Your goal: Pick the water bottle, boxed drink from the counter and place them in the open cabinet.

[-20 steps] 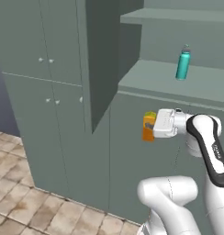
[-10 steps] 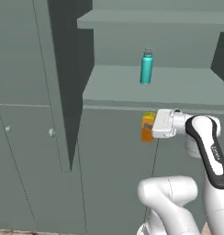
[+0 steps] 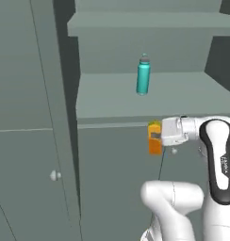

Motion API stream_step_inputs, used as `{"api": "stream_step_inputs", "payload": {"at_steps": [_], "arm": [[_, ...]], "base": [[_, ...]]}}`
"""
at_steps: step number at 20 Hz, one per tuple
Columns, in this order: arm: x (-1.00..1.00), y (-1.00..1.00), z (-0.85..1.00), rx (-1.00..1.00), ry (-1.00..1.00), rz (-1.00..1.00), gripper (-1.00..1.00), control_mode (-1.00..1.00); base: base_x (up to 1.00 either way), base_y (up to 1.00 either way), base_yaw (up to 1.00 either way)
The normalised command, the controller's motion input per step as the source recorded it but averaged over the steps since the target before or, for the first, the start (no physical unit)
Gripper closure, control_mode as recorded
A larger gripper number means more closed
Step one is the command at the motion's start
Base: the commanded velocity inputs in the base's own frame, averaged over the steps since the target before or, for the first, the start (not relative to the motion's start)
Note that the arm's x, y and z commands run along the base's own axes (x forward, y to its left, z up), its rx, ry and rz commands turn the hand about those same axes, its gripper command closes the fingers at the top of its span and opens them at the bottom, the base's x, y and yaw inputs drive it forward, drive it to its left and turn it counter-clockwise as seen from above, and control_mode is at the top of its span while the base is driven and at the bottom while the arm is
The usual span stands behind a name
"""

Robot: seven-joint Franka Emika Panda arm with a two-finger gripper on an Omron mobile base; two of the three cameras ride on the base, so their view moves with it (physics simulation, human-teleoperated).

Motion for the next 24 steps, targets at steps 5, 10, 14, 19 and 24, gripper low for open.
{"api": "stream_step_inputs", "payload": {"at_steps": [5,10,14,19,24], "arm": [[0.0,0.0,0.0,0.0,0.0,0.0,1.0,1.0],[0.0,0.0,0.0,0.0,0.0,0.0,1.0,1.0],[0.0,0.0,0.0,0.0,0.0,0.0,1.0,1.0],[0.0,0.0,0.0,0.0,0.0,0.0,1.0,1.0],[0.0,0.0,0.0,0.0,0.0,0.0,1.0,1.0]], "base": [[0.44,0.11,-0.4],[0.1,0.17,-0.23],[-0.03,0.37,-0.28],[0.0,0.43,-0.29],[0.05,0.22,-0.11]]}}
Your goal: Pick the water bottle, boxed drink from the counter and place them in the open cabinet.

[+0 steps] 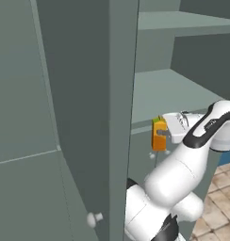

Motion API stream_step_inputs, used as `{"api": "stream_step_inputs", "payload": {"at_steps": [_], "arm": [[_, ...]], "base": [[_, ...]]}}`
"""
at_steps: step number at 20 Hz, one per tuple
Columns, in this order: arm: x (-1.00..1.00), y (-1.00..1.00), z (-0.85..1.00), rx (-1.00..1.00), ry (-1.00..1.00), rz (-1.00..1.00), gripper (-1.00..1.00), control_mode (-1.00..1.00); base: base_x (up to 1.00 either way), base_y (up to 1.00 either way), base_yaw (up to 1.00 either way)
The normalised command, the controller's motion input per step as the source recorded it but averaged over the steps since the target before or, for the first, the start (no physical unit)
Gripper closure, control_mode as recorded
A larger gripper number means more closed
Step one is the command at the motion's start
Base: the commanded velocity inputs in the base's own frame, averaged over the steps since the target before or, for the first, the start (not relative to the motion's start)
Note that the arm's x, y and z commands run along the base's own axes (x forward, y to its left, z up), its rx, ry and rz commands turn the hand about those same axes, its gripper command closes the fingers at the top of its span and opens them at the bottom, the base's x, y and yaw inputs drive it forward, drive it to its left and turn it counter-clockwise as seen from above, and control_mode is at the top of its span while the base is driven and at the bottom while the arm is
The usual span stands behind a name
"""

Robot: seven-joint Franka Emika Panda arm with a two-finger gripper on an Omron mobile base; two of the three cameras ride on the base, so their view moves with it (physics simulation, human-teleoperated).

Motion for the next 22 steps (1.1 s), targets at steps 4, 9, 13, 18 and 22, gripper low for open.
{"api": "stream_step_inputs", "payload": {"at_steps": [4,9,13,18,22], "arm": [[0.0,0.0,0.0,0.0,0.0,0.0,1.0,1.0],[0.0,0.0,0.0,0.0,0.0,0.0,1.0,1.0],[0.0,0.0,0.0,0.0,0.0,0.0,1.0,1.0],[0.0,0.0,0.0,0.0,0.0,0.0,1.0,1.0],[0.0,0.0,0.0,0.0,0.0,0.0,1.0,1.0]], "base": [[-0.07,0.19,0.0],[-0.2,0.2,0.06],[-0.05,0.06,0.04],[0.0,0.0,0.0],[-0.04,0.0,0.0]]}}
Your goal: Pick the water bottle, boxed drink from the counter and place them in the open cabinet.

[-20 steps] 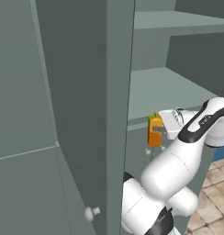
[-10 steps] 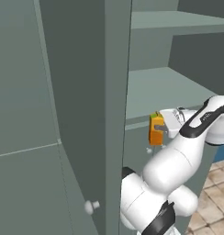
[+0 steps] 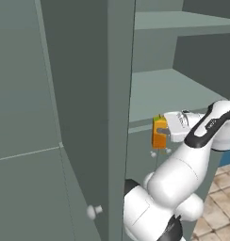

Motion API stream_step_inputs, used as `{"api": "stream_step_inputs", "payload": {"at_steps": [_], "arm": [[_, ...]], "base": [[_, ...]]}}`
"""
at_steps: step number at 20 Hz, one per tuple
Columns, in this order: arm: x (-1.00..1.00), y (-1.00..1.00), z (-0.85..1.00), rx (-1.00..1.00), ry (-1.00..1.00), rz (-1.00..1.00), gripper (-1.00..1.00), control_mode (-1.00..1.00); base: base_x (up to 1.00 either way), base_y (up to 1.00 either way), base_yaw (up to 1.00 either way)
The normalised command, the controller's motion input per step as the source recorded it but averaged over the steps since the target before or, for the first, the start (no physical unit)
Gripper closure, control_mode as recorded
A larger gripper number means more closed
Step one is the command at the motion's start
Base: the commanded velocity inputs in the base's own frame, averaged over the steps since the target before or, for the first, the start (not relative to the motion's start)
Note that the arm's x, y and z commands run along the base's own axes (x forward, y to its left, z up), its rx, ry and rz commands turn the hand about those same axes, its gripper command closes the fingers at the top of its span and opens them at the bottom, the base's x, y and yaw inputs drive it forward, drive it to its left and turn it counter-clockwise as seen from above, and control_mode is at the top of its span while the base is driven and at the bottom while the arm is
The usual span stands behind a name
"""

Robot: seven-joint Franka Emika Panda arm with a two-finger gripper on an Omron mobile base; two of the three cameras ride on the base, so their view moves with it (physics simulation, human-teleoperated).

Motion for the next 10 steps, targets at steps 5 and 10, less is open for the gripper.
{"api": "stream_step_inputs", "payload": {"at_steps": [5,10], "arm": [[-0.19,-0.01,0.27,0.0,-0.02,0.0,1.0,-1.0],[-0.4,-0.01,0.61,0.0,-0.02,0.0,1.0,-1.0]], "base": [[-0.11,0.0,0.0],[0.0,0.0,0.0]]}}
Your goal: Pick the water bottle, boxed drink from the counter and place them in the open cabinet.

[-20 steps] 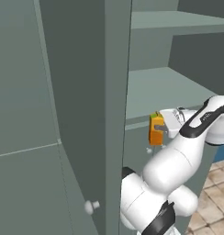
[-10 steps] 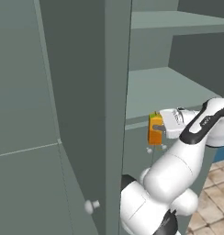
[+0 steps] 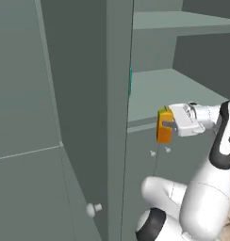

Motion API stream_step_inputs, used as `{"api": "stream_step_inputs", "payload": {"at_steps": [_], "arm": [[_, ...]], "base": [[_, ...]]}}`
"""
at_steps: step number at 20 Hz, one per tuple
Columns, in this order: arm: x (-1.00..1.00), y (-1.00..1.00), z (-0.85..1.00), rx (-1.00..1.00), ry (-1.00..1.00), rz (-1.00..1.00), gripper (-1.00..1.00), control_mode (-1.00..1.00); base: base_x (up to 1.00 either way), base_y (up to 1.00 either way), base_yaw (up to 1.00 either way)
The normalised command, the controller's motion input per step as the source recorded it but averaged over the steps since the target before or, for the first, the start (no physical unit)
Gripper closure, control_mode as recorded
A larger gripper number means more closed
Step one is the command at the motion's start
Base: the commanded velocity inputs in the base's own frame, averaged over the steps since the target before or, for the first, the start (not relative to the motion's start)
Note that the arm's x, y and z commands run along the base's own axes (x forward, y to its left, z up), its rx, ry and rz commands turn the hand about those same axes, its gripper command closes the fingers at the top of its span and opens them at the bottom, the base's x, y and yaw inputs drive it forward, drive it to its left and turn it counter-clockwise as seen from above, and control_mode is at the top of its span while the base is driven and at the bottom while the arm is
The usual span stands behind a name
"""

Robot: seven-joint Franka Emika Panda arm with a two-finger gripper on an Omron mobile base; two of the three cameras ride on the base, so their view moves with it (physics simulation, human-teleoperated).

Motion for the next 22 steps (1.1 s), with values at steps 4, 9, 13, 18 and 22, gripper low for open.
{"api": "stream_step_inputs", "payload": {"at_steps": [4,9,13,18,22], "arm": [[-0.22,-0.02,0.61,-0.02,0.0,0.0,1.0,-1.0],[-0.01,-0.17,0.47,-0.03,-0.1,-0.09,1.0,-1.0],[0.21,-0.16,0.14,-0.11,-0.09,-0.19,1.0,-1.0],[0.43,-0.03,-0.05,-0.19,0.0,-0.49,1.0,-1.0],[0.54,0.0,-0.06,-0.11,0.0,-0.42,1.0,-1.0]], "base": [[0.0,0.0,0.0],[0.0,0.0,0.0],[0.0,0.0,0.0],[0.0,0.0,0.0],[0.0,0.0,0.0]]}}
